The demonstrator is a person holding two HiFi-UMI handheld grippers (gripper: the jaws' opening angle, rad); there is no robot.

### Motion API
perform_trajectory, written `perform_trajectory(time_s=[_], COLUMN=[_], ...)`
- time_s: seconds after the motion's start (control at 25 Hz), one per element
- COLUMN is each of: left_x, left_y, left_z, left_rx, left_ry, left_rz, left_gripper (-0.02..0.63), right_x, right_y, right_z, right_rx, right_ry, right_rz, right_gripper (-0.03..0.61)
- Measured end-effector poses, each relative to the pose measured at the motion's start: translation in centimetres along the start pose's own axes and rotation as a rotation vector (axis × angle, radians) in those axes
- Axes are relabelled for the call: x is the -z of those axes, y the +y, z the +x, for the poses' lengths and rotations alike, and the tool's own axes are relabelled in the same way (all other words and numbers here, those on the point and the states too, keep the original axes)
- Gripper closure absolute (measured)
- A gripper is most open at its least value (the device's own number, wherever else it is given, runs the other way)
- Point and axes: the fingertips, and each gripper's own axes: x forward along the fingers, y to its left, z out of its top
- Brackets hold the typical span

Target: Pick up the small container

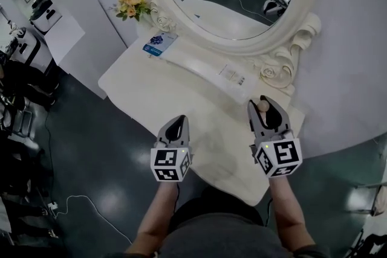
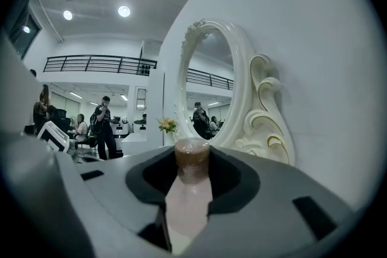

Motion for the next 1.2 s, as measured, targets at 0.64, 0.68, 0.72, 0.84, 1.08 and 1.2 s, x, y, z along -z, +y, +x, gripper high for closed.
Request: perform_trajectory(time_s=[0.64, 0.68, 0.72, 0.84, 1.08, 1.2], left_x=[0.2, 0.3, 0.4, 0.6, 1.0, 1.0], left_y=[1.9, 2.0, 2.1, 2.4, 2.8, 2.8], left_z=[-3.5, -3.8, -4.1, -4.9, -6.3, -6.8], left_rx=[-0.045, -0.048, -0.052, -0.064, -0.084, -0.089], left_ry=[-0.028, -0.027, -0.026, -0.028, -0.03, -0.035], left_rz=[-0.012, -0.013, -0.015, -0.017, -0.021, -0.022], left_gripper=[0.606, 0.606, 0.606, 0.606, 0.606, 0.606], right_x=[-0.8, -0.8, -0.7, -0.6, -0.3, -0.3], right_y=[4.8, 5.1, 5.4, 6.0, 6.9, 7.1], right_z=[-2.2, -2.4, -2.5, -3.0, -3.9, -4.4], right_rx=[-0.064, -0.067, -0.071, -0.08, -0.093, -0.098], right_ry=[-0.018, -0.016, -0.013, -0.01, -0.008, -0.01], right_rz=[0.011, 0.013, 0.015, 0.02, 0.027, 0.028], right_gripper=[0.434, 0.434, 0.434, 0.434, 0.434, 0.434])
